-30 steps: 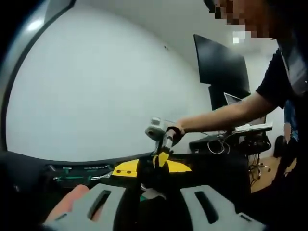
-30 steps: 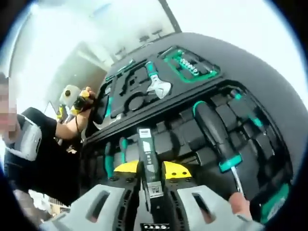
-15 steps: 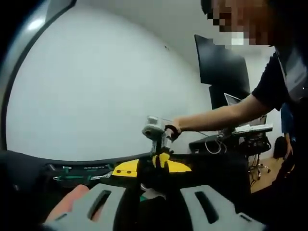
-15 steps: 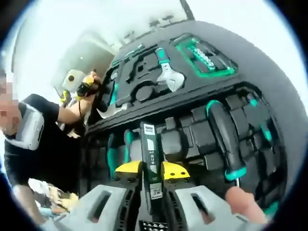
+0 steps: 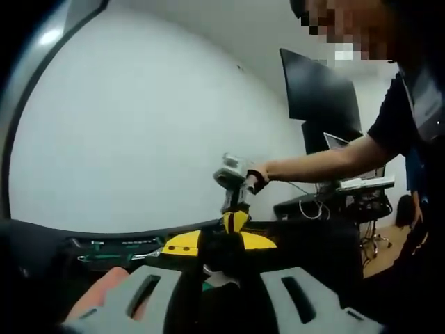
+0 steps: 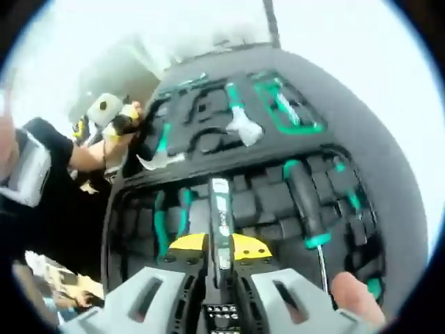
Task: Pick up the tools and put them into their designated positions in the toolbox.
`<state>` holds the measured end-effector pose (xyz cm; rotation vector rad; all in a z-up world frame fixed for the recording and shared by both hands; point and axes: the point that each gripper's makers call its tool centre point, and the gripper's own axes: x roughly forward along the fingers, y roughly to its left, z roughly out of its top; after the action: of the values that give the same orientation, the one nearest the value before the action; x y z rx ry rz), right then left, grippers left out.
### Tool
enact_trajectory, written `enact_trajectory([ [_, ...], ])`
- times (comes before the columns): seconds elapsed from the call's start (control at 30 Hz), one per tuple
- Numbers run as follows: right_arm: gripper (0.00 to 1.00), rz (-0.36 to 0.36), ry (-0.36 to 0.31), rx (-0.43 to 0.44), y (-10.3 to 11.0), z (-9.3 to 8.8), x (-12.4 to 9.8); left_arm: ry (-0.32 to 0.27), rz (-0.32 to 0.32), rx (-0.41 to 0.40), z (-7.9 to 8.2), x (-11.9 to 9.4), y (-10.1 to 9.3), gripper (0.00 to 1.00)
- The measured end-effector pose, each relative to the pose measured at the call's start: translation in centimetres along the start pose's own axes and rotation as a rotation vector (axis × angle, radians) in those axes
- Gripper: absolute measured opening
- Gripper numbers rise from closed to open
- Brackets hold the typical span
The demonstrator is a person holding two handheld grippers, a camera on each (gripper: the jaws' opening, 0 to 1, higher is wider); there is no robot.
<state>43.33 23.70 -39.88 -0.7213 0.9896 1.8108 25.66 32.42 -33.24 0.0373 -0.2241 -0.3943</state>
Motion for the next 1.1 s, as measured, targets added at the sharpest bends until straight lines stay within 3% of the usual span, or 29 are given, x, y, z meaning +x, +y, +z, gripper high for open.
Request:
enact_trajectory([
  [0.1,0.15,0.022,0.002,0.042,-1.7,-0.4,1.1,0.002,0.001,0.004,-0.1,0.0,0.1,0.21],
  [0.13,0.17,0.065,-0.046,0.096,-1.4,0.6,1.2,0.003,0.003,0.005,-0.1,0.0,0.1,0.21],
  [0.23,0.15,0.145,-0.015,0.125,-0.5,0.4,1.6,0.007,0.007,0.007,-0.2,0.1,0.2,0.21],
  [0.3,0.14,0.181,-0.001,0.104,0.2,0.4,2.0,0.007,0.003,0.006,-0.1,0.1,0.2,0.21],
  [0.37,0.13,0.161,0.013,0.035,0.0,0.3,2.3,0.002,0.001,-0.001,-0.1,0.1,0.2,0.21],
  [0.53,0.07,0.111,0.012,-0.046,0.1,0.2,1.4,-0.002,-0.001,-0.002,0.0,0.1,0.2,0.21],
  [0.67,0.06,-0.001,0.011,-0.158,0.4,0.1,1.1,-0.003,0.0,0.001,0.0,0.1,0.1,0.21],
  [0.8,0.05,-0.164,0.037,-0.3,-0.2,0.7,0.7,-0.001,0.0,0.009,-0.1,0.0,0.0,0.21],
  [0.87,0.05,-0.291,0.09,-0.333,-1.3,0.4,-0.2,0.0,-0.001,0.011,-0.1,0.0,-0.1,0.21],
  [0.97,0.05,-0.364,0.081,-0.421,-0.5,1.2,-0.6,0.001,-0.003,0.014,-0.1,0.0,-0.2,0.21],
  [1.0,0.05,-0.443,0.103,-0.489,-0.3,1.2,-1.0,0.0,-0.003,0.015,0.0,0.0,-0.2,0.21],
  [1.1,0.05,-0.567,0.116,-0.642,0.0,1.6,-0.8,-0.002,-0.003,0.017,0.0,-0.1,-0.2,0.21],
])
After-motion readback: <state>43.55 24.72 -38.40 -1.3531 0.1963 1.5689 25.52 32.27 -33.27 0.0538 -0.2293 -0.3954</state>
